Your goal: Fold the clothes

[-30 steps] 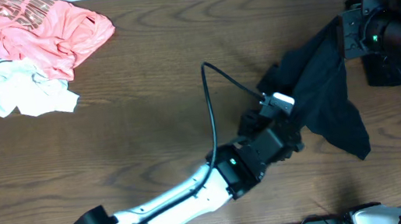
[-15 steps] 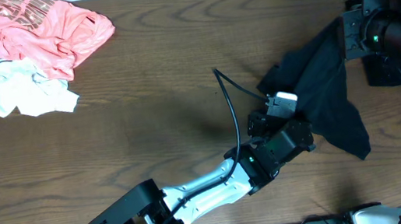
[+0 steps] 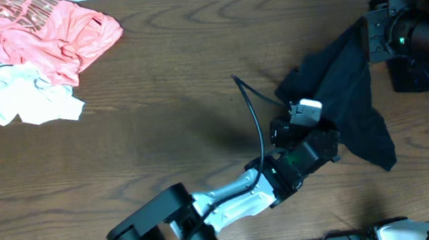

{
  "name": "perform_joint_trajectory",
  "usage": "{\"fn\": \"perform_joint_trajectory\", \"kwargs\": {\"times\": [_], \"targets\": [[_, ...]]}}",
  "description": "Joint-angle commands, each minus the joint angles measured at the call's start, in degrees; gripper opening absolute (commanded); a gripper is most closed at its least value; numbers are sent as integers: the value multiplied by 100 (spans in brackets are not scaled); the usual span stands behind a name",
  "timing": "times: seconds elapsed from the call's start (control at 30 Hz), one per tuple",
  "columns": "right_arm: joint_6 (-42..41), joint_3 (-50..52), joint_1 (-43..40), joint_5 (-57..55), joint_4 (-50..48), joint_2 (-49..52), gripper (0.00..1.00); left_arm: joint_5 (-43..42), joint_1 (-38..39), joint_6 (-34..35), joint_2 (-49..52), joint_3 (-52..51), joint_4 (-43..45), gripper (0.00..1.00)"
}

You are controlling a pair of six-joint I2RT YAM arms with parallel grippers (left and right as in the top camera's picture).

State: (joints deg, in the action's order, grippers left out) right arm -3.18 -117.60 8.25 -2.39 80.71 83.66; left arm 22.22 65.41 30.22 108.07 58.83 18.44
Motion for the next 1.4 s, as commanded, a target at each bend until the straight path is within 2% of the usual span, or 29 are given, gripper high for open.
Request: {"fn": "perform_joint_trajectory", "kwargs": {"times": [0.0, 0.17, 0.47, 0.57, 0.67, 0.93, 1.0, 1.07, 1.1, 1.2, 1.33, 1.37], "targets": [[68, -79, -48, -39, -35, -2, 1, -116, 20, -59, 138, 26, 192, 98], [68, -79, -48, -39, -42, -2, 1, -769, 31, -573, 140, 26, 400, 98], [66, -79, -48, -37, -37, -2, 1, -756, 44, -1292, 319, 26, 566, 98], [66, -79, -48, -37, -31, -2, 1, -490, 35, -1513, 372, 26, 616, 98], [66, -79, -48, -35, -9, -2, 1, -50, -57, -1543, 426, 26, 621, 98], [68, -79, -48, 7, 11, -2, 1, -50, -597, -1541, 625, 26, 745, 100], [68, -79, -48, 4, 11, -2, 1, -50, -695, -1541, 651, 26, 782, 85], [68, -79, -48, 4, 9, -2, 1, -50, -767, -1541, 651, 26, 782, 53], [68, -79, -48, 4, 9, -2, 1, -50, -787, -1541, 651, 26, 782, 45], [68, -79, -48, 4, 4, -2, 1, -48, -791, -1543, 651, 26, 778, 27], [70, -79, -48, 2, 7, -2, 1, -48, -791, -1547, 647, 26, 737, 19], [70, -79, -48, 2, 7, -2, 1, -48, -791, -1596, 647, 26, 730, 12]]}}
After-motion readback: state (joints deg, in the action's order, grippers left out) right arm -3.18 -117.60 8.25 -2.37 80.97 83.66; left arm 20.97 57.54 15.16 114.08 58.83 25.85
